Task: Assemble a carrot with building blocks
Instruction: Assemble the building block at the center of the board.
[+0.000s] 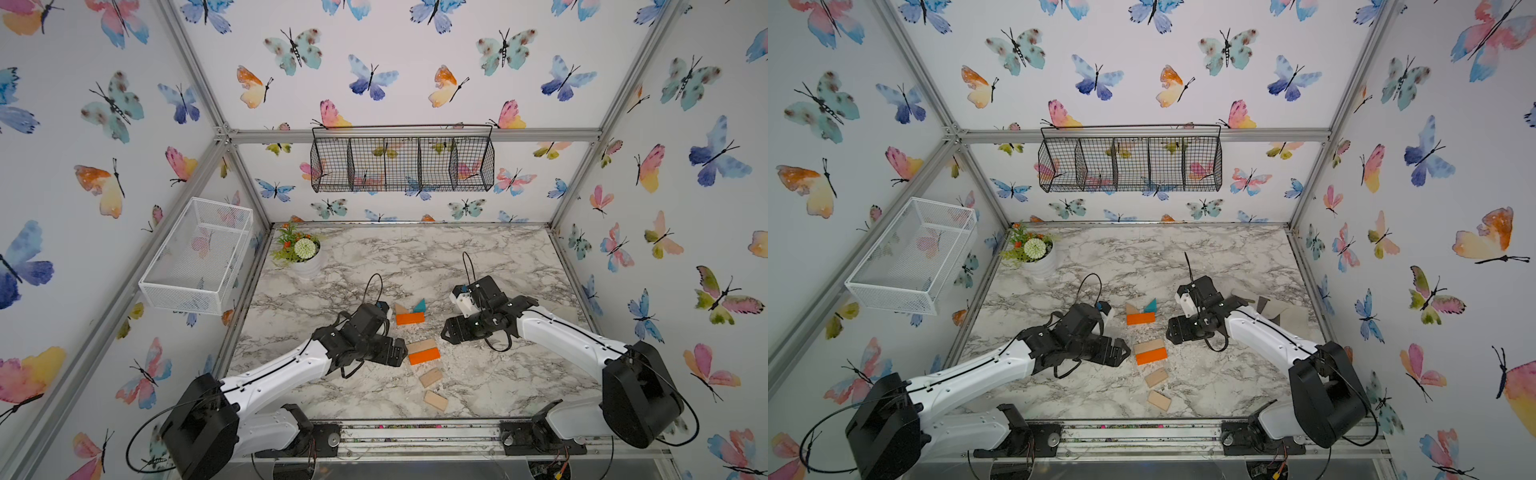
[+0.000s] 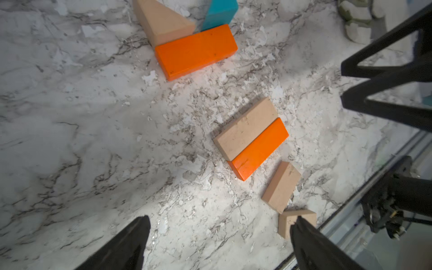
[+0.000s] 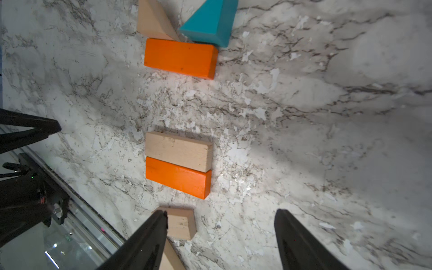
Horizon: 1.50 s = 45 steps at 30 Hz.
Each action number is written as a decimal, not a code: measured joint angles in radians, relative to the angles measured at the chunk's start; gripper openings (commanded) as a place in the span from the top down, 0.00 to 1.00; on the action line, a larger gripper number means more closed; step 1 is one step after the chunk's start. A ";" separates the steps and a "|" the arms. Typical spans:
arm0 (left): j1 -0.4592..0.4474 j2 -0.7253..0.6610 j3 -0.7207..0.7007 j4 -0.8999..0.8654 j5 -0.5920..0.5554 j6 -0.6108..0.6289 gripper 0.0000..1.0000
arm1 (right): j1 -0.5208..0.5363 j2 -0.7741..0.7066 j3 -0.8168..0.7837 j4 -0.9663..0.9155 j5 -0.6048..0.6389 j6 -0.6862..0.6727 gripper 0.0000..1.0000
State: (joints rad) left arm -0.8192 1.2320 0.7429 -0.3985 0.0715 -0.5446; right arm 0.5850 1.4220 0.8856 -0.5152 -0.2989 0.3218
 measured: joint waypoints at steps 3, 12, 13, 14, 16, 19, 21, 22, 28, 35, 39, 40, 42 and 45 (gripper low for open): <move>0.013 0.048 0.041 -0.048 -0.126 -0.078 0.01 | 0.026 0.016 0.014 0.014 0.002 0.019 0.23; 0.032 0.042 -0.055 -0.001 -0.059 -0.098 0.30 | 0.058 0.077 -0.003 0.066 -0.040 0.045 0.31; 0.032 0.042 -0.072 0.027 -0.029 -0.094 0.39 | 0.058 0.079 -0.012 0.077 -0.053 0.044 0.32; 0.032 0.042 -0.089 0.058 0.003 -0.099 0.47 | 0.058 0.081 -0.018 0.083 -0.068 0.045 0.33; 0.032 0.042 -0.115 0.109 0.055 -0.096 0.51 | 0.058 0.095 -0.021 0.089 -0.092 0.042 0.34; 0.032 0.043 -0.149 0.184 0.116 -0.100 0.46 | 0.058 0.131 -0.021 0.103 -0.121 0.029 0.35; 0.032 0.048 -0.163 0.226 0.158 -0.101 0.44 | 0.058 0.160 -0.021 0.111 -0.133 0.021 0.37; 0.032 0.055 -0.164 0.239 0.172 -0.103 0.43 | 0.058 0.176 -0.019 0.114 -0.141 0.017 0.38; 0.042 0.131 -0.163 0.343 0.265 -0.093 0.37 | 0.058 0.240 0.013 0.132 -0.159 -0.002 0.40; 0.085 0.247 -0.153 0.422 0.386 -0.082 0.48 | 0.058 0.270 0.056 0.143 -0.159 -0.017 0.42; 0.091 0.318 -0.114 0.440 0.430 -0.067 0.59 | 0.058 0.301 0.067 0.135 -0.167 -0.029 0.43; 0.091 0.331 -0.105 0.444 0.437 -0.064 0.60 | 0.058 0.308 0.069 0.132 -0.170 -0.033 0.44; 0.091 0.357 -0.089 0.451 0.460 -0.059 0.62 | 0.058 0.317 0.071 0.129 -0.177 -0.040 0.44; 0.091 0.380 -0.084 0.464 0.484 -0.054 0.69 | 0.058 0.317 0.071 0.126 -0.196 -0.048 0.46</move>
State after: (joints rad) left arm -0.7284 1.6115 0.6594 0.0658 0.5556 -0.5987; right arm 0.6430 1.7393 0.9562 -0.3889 -0.4946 0.2733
